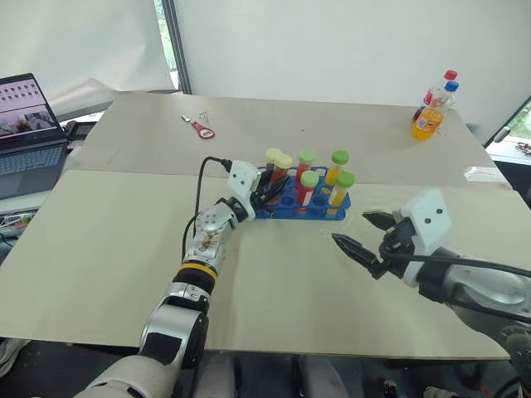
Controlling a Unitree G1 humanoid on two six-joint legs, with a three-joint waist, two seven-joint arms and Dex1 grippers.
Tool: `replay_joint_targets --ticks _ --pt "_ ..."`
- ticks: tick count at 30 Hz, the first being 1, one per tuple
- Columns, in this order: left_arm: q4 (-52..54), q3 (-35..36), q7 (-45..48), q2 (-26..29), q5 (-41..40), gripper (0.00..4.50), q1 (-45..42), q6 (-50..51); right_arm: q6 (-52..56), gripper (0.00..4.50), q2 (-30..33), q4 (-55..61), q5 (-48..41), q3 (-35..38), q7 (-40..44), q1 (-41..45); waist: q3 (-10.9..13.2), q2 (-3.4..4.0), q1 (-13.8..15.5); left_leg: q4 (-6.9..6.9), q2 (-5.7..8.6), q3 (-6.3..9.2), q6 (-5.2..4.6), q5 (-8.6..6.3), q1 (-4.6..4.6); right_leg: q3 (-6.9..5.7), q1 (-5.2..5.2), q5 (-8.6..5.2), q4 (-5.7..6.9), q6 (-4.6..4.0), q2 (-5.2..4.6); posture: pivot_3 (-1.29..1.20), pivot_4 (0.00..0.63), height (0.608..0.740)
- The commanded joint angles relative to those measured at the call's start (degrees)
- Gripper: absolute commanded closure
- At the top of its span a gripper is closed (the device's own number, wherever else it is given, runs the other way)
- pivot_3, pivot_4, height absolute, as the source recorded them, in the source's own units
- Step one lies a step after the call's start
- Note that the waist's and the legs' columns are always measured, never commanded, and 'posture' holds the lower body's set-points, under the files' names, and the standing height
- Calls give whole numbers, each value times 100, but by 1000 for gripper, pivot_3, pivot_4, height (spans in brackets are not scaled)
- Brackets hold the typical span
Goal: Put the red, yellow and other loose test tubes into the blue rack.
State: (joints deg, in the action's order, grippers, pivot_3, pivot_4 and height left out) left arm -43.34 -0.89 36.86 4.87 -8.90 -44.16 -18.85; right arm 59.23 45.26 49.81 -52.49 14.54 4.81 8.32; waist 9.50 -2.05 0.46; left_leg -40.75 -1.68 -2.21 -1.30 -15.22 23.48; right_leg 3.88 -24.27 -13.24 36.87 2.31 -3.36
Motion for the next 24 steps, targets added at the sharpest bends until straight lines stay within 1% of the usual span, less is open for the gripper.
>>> replay_joint_targets --ticks 1,4,5,6,8,9,11,14,16,19,23,24 --pt "39 18 9 119 83 1750 64 -98 -24 482 2 -42 117 85 -42 132 0 0 2 1 0 0 0 0 0 0 0 0 -1 0 0 0 150 733" --pt "179 -43 166 275 135 292 130 -24 -46 482 43 -128 164 73 42 191 0 0 2 1 0 1 -1 -1 4 -1 -2 0 -4 0 0 0 150 733" --pt "347 -76 316 378 107 37 199 108 -65 482 80 -166 186 67 110 214 0 0 1 2 0 1 -1 -1 5 -1 -2 0 -6 0 0 0 150 733" --pt "547 -121 479 513 92 37 284 277 -93 482 130 -205 220 59 200 241 0 0 0 1 0 1 -1 -1 5 -1 -2 0 -6 0 0 0 150 733" --pt "1121 -215 1029 990 18 37 542 677 -266 482 336 -372 375 91 579 310 0 1 -16 2 0 1 -2 -1 5 -1 -2 0 -7 0 0 0 150 733" --pt "1485 -253 1338 1337 -13 37 682 927 -410 482 506 -519 475 135 895 335 0 1 -31 4 0 0 -3 -2 4 -1 -2 0 -7 0 0 0 150 733" --pt "2079 -273 1696 1864 -81 37 872 1411 -728 482 822 -811 702 200 1494 314 -1 3 -79 9 -4 0 -4 -3 2 -1 -4 0 -8 0 1 0 150 733" --pt "2917 -196 2195 2806 -186 37 1078 2320 -1321 482 1269 -1388 880 441 2649 281 0 3 -102 11 -8 1 -5 -3 2 -2 -6 -1 -8 -1 2 0 150 733" --pt "3317 -129 2470 3427 -139 0 1189 2653 -1579 3 1534 -1769 866 642 3395 300 0 4 -100 10 -6 1 -4 -3 2 -5 -3 -1 -12 0 0 0 150 733" --pt "3719 95 2778 4301 -124 0 1385 2937 -1930 3 1965 -2388 1086 811 4223 350 1 6 -105 12 -15 -2 -8 -6 -1 -5 -1 -2 -18 0 -2 0 150 733" --pt "4107 364 3041 4992 -272 0 1609 3379 -2205 3 2296 -2918 1259 929 4915 408 3 7 -92 14 -18 -7 -8 -6 -3 -5 -3 -3 -17 -1 -3 0 150 733" --pt "4140 423 3101 5089 -333 0 1637 3494 -2283 3 2321 -3010 1296 943 5020 453 3 8 -91 14 -18 -8 -8 -6 -2 -5 -3 -3 -17 -1 -3 0 150 733"
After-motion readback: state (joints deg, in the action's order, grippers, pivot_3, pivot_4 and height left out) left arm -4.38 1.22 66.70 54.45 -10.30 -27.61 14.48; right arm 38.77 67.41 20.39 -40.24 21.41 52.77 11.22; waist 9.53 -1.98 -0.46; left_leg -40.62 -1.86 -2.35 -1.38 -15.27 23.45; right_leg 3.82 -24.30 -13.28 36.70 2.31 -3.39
